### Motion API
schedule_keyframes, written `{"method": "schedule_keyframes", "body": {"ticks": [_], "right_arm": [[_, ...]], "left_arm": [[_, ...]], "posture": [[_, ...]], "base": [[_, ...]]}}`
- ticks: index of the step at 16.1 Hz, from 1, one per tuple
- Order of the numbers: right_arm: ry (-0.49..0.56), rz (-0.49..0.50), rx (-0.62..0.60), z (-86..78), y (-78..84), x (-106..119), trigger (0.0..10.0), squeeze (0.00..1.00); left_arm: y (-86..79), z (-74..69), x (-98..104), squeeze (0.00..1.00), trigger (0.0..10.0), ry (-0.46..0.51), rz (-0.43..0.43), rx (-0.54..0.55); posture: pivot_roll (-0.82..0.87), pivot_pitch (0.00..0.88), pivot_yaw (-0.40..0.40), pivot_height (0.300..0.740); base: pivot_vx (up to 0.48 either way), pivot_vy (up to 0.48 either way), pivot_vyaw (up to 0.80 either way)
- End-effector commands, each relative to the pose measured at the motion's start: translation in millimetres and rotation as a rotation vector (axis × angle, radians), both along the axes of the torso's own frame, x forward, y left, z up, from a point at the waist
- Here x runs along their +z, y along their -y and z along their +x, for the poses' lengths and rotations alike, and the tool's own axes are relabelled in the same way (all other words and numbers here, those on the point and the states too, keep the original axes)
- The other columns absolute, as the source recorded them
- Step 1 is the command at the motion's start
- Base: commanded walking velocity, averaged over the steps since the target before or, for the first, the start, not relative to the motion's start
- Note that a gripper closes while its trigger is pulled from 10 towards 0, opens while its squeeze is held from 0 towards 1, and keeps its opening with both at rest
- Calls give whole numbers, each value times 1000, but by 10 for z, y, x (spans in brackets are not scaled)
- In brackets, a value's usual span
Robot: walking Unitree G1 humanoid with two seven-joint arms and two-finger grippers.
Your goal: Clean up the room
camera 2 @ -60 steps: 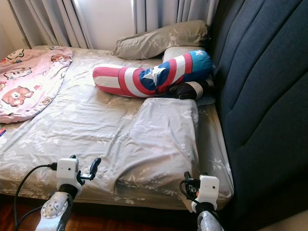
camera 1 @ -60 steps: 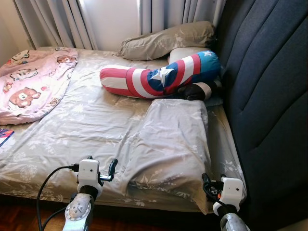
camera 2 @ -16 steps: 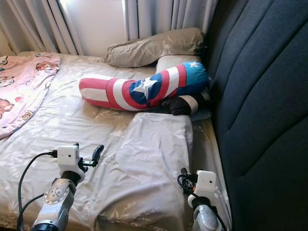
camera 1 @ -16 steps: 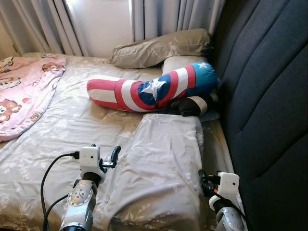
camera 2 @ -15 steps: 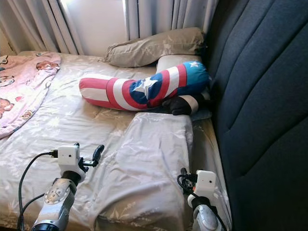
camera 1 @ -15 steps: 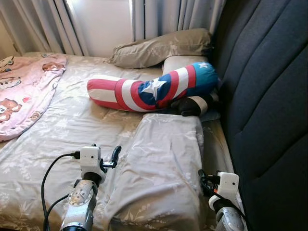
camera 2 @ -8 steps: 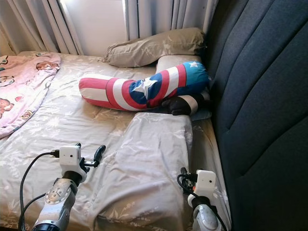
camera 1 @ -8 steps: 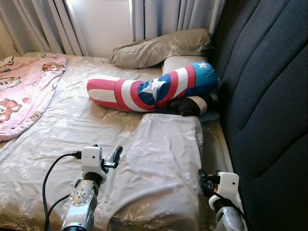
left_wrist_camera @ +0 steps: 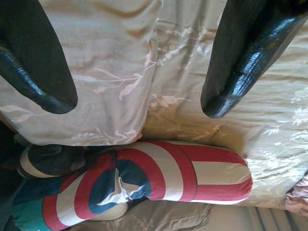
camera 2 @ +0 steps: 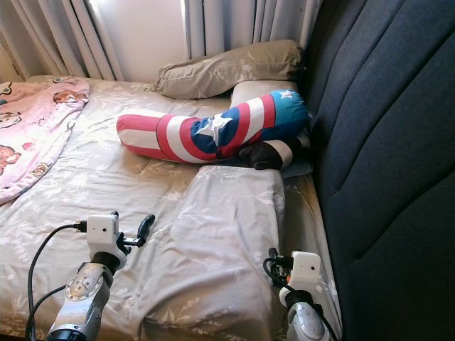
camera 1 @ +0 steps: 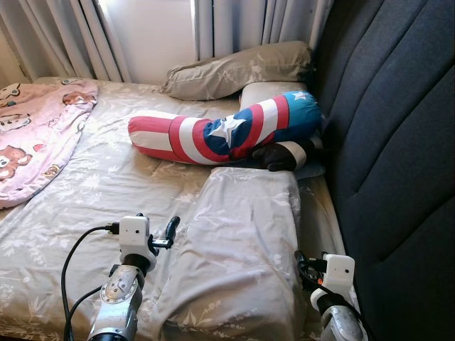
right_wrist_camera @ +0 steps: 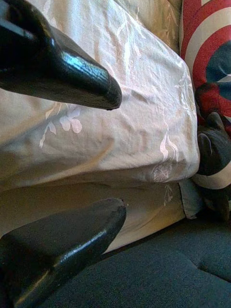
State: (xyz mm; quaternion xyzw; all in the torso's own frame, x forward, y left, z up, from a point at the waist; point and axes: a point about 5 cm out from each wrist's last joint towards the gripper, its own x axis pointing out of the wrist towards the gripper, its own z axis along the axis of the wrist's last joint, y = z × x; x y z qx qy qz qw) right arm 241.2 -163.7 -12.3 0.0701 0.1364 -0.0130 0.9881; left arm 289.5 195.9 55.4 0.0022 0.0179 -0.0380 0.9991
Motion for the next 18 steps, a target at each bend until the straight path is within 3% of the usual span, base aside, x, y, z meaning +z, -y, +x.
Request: {"method": "schedule_keyframes", "body": {"ticks": [1,9,14,18], "right_arm": [[1,-2,-12,13,22,6,10000,0],[4,-15,2,-7,4,-5,10000,0],[-2,-16,6,-24,-3,-20,10000,0],[-2,-14,2,-17,-3,-15,10000,0]], "left_arm": [[17,23,46,0,10000,15,3,-14],[34,24,44,0,10000,18,-4,-24],[42,10,32,0,10000,16,-5,-28],[43,5,20,0,10000,6,-1,-31]], "posture": [[-30,0,-34,740],[-37,0,-31,740],[-32,0,-31,740],[-30,0,-34,740]], "base": [[0,0,0],[0,0,0],[242,0,0],[0,0,0]]}}
